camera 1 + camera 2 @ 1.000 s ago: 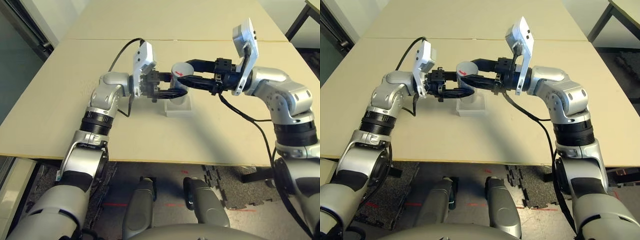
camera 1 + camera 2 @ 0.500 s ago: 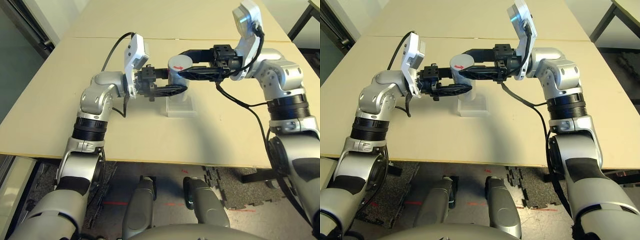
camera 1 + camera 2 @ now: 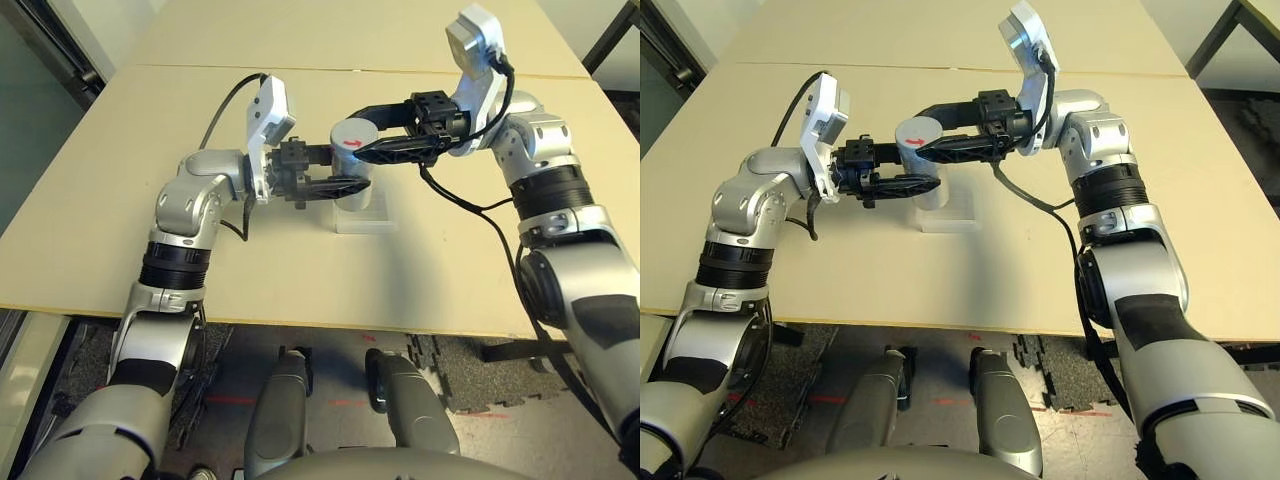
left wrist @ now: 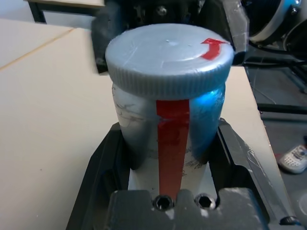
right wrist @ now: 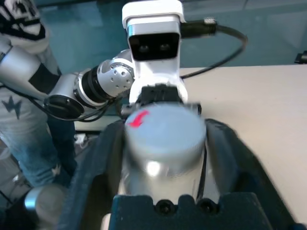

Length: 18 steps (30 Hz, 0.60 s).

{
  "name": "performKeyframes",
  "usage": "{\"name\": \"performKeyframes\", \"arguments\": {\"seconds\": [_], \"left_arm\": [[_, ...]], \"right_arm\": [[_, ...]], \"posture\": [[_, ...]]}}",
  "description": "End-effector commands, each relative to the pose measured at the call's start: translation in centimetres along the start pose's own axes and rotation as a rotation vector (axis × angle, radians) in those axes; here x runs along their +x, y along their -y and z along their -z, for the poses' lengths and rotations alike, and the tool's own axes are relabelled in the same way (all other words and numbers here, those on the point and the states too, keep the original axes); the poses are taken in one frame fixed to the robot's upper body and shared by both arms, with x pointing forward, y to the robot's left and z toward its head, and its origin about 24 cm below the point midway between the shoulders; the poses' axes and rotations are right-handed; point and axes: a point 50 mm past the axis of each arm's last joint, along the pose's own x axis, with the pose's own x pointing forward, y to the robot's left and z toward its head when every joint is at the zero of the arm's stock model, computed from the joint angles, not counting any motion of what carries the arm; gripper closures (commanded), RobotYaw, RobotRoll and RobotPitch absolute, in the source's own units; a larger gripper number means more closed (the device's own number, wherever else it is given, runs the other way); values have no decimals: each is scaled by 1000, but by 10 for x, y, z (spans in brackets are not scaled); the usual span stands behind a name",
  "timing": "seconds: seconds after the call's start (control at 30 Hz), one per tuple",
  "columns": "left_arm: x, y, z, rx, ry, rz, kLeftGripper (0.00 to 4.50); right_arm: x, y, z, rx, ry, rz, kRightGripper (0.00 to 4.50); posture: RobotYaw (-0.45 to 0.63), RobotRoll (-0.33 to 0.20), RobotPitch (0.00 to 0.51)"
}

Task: Pour the medicine from the bottle into the box.

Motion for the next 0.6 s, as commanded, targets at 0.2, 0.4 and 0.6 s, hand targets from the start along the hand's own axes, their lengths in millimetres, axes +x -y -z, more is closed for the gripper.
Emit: {"name": "performKeyframes", "arguments": {"seconds": [0.2, 0.4, 0.6], "left_arm": [[16, 13, 0, 41, -15, 98, 2056], [11, 8, 1, 43, -14, 65, 2056], [10, 5, 1, 47, -11, 52, 2056]], "right_arm": [[-19, -37, -28, -73, -45, 113, 0], [-20, -53, -29, -55, -25, 248, 0], [-30, -57, -24, -39, -40, 334, 0]], "posture": [[120, 0, 212], [89, 0, 198], [83, 0, 190]]}}
